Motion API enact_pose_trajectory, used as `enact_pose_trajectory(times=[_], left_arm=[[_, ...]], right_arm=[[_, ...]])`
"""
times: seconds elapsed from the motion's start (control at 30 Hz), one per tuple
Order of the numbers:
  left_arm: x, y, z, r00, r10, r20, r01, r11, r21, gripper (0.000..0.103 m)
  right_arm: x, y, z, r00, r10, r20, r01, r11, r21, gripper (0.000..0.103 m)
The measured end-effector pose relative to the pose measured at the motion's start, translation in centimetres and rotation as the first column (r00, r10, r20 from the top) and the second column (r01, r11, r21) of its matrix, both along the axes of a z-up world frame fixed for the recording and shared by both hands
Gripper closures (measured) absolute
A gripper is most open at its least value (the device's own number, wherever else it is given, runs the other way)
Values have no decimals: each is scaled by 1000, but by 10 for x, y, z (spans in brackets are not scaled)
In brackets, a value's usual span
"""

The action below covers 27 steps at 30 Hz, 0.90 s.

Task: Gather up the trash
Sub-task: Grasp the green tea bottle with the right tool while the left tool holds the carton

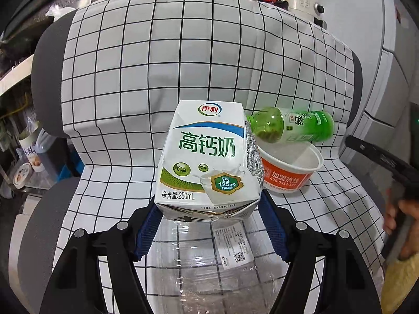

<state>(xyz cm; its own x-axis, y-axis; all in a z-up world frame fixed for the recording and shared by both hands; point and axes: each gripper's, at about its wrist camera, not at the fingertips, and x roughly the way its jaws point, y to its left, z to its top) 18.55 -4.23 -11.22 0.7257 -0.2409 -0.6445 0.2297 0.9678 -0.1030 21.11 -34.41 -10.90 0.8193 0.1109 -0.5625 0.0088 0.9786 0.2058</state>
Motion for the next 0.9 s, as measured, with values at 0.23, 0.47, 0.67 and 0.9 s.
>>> enact_pose_trajectory(times=[0.23, 0.47, 0.67, 0.9], left_arm=[[9, -2, -14, 1000, -1, -27, 1, 1000, 2, 31], [6, 1, -19, 999, -4, -37, 4, 1000, 5, 31], [-6, 5, -15, 1000, 3, -30, -3, 1000, -8, 31], [-24, 18, -8, 999, 28, -16, -29, 1000, -12, 31]], right_arm=[[52, -16, -12, 1000, 9, -22, -8, 999, 52, 36], [45, -1, -9, 997, 78, -29, -76, 995, 61, 35], [9, 37, -3, 980, 191, -61, -189, 981, 31, 36], [-23, 84, -5, 928, 353, -117, -349, 936, 51, 36]])
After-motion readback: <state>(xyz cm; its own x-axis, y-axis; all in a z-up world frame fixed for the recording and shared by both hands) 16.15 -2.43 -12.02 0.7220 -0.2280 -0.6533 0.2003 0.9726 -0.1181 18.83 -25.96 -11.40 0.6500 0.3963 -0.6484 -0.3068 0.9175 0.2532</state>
